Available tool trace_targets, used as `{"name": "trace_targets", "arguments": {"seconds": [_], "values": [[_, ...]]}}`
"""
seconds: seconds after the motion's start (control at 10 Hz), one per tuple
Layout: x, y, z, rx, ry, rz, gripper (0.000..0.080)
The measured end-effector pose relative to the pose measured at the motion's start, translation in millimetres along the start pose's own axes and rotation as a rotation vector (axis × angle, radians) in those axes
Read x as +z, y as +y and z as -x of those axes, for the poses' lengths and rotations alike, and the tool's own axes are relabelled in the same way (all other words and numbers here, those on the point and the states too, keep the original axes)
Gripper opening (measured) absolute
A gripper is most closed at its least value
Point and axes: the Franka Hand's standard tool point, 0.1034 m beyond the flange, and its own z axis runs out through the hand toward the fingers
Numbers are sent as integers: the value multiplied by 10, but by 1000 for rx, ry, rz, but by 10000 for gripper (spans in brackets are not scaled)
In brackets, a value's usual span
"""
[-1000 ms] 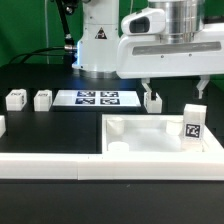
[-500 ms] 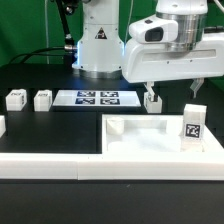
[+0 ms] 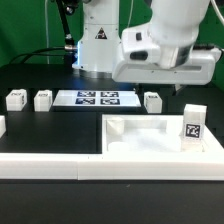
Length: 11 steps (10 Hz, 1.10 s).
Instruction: Assemble square table
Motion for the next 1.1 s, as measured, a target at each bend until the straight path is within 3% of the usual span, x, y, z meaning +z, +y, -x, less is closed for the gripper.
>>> {"name": "trace_targets", "arguments": {"seconds": [0.3, 0.5, 0.6, 0.7, 1.0, 1.1], "values": [[58, 33, 14, 30, -216, 10, 649], [82, 68, -18, 39, -257, 11, 649], [90, 60, -9, 44, -263, 4, 649], [132, 23, 27, 59, -293, -28, 649], [294, -65, 26, 80, -319, -69, 649], [307, -74, 24, 80, -319, -66, 649]]}}
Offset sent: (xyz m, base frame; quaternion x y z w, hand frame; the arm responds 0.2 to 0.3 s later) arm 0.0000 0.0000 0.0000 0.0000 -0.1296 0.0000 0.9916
